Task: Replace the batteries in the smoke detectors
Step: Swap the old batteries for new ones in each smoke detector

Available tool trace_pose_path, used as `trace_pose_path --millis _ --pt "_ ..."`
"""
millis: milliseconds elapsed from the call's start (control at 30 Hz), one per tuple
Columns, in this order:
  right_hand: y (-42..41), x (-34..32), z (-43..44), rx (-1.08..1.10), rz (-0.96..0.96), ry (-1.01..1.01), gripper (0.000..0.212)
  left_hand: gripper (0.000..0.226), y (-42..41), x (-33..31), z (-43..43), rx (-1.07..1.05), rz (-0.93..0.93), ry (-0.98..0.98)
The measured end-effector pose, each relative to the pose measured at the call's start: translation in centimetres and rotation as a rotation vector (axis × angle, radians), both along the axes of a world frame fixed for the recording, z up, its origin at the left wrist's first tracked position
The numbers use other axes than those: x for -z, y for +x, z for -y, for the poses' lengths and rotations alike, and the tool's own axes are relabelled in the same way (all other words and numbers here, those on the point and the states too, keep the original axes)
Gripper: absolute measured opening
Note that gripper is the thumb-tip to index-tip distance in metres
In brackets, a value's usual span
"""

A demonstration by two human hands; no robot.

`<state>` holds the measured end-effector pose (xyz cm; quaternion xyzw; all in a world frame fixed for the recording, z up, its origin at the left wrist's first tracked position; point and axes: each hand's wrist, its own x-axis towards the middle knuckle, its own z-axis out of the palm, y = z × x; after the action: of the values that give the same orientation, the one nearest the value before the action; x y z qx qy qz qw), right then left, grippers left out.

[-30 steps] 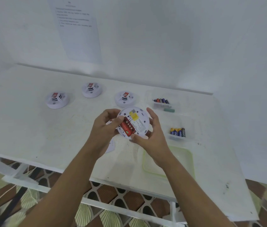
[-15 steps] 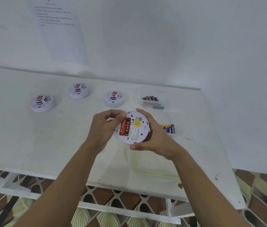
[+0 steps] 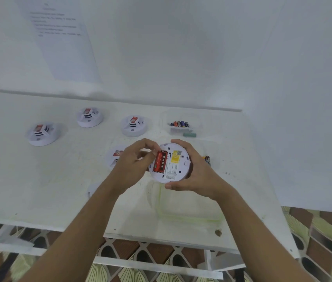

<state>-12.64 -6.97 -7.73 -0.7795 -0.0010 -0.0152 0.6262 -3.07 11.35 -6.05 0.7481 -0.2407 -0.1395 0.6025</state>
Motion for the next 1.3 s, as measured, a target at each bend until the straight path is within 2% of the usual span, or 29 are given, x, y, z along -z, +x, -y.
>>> trace_pose_path --millis 167,267,467,633,867,1000,1167,1300 --pt "-0.2 0.0 0.7 0.007 0.008 -0.032 0.1 0.026 -0.2 0.1 0.5 0.031 0.219 0.123" --pt "-0.3 -0.2 1.1 0.012 0.012 -0.054 0.099 0.03 -0.1 0.3 1.0 0.033 0.261 0.145" --pt "-0.5 -0.6 2.1 0.03 0.026 -0.075 0.096 0.032 -0.2 -0.5 2.7 0.034 0.343 0.325" --pt "-1.1 -0.6 2.9 0.041 0.008 -0.075 0.095 0.032 -0.8 -1.2 4.5 0.054 0.28 0.318" --pt "-2.1 -0.5 4.8 0.084 0.003 -0.081 0.094 0.015 -1.4 -0.7 6.4 0.094 0.261 0.223" --pt "-2.6 -0.6 5.7 0.132 0.011 -0.014 0.092 0.02 -1.4 -0.8 7.7 0.152 0.295 0.222" --pt "-3.0 -0.9 7.6 0.176 0.026 0.014 0.092 0.023 -1.0 -0.6 9.0 0.087 0.261 0.125" --pt "-3.2 -0.8 8.7 0.17 0.017 0.011 0.094 0.037 -0.9 -0.3 10.1 0.165 0.392 0.235"
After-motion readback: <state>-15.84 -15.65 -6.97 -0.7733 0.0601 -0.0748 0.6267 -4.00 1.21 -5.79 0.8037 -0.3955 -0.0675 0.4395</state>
